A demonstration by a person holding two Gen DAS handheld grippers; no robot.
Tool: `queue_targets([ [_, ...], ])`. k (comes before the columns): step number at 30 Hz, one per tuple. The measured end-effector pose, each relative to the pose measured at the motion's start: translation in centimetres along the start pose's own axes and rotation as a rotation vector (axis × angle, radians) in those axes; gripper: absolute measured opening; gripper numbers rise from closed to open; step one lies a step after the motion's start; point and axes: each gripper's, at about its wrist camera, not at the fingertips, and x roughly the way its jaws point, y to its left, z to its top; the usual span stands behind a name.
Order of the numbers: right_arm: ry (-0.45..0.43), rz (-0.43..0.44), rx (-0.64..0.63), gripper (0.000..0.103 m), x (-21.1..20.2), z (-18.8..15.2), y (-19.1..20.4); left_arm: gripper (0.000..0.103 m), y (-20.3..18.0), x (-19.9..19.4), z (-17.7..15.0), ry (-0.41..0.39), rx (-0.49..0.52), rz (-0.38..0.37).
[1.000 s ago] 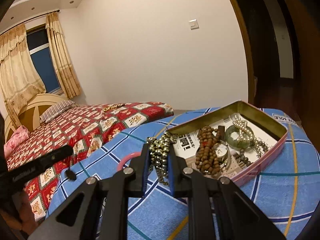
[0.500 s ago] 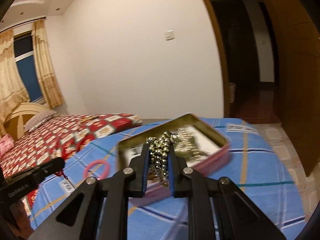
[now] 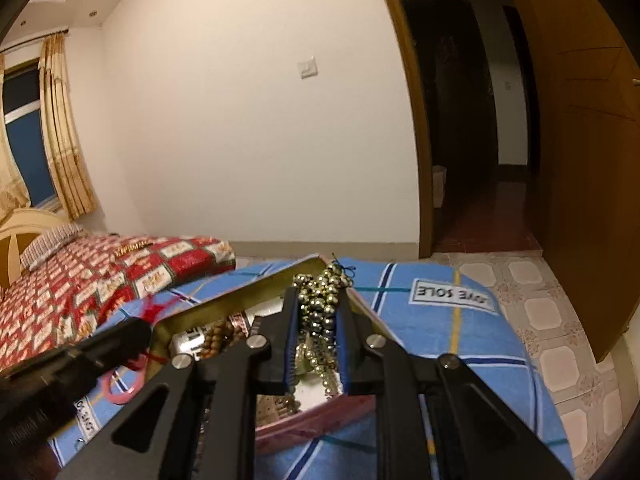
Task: Organize jewelry
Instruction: 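Lower the gold chain and red tassel into the pink tin and open both tools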
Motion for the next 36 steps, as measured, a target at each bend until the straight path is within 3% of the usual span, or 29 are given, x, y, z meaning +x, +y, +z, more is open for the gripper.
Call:
queue_targets([
  [8, 0.127, 0.030, -0.032, 0.019, 2.3, -1.2, -0.5, 0.004, -0.1, 2.7, -1.3, 0.070, 0.036, 0.124],
  [12, 0.143, 0.049, -0.002, 0.019, 2.5, -1.2, -1.1, 0.004, -0.6, 2.8, -1.7, 0.078, 0.086, 0.195],
  [18, 0.149, 0.051, -0.004, 0.019, 2.6, -1.2, -1.2, 0.004, -0.4, 3.2, -2.0, 0.083, 0.118, 0.248],
  [26, 0.165, 0.079, -0.034, 0.021, 3.1, -1.2, -0.2, 0.005, -0.4, 3.7, -2.2, 0.090, 0.124, 0.263],
  [29, 0.160, 0.082, -0.042, 0.033, 3.0, -1.3, 0.0, 0.006, -0.4, 3.7, -2.2, 0.086, 0.124, 0.278],
  [31, 0.135, 0.078, -0.038, 0.058, 2.5, -1.2, 0.0, 0.009, -0.4, 3.6, -2.2, 0.083, 0.118, 0.277],
  [32, 0.115, 0.076, -0.031, 0.062, 2.2, -1.2, -0.1, 0.015, -0.4, 3.5, -2.3, 0.081, 0.113, 0.279],
  [34, 0.069, 0.068, -0.019, 0.071, 1.5, -1.0, -0.2, 0.038, -0.5, 3.2, -2.3, 0.071, 0.106, 0.283],
  [35, 0.047, 0.057, -0.016, 0.072, 1.1, -0.9, -0.3, 0.058, -0.5, 3.1, -2.4, 0.061, 0.104, 0.285],
  [36, 0.030, 0.041, -0.015, 0.074, 0.9, -0.8, -0.4, 0.071, -0.6, 2.6, -2.4, 0.038, 0.102, 0.291],
])
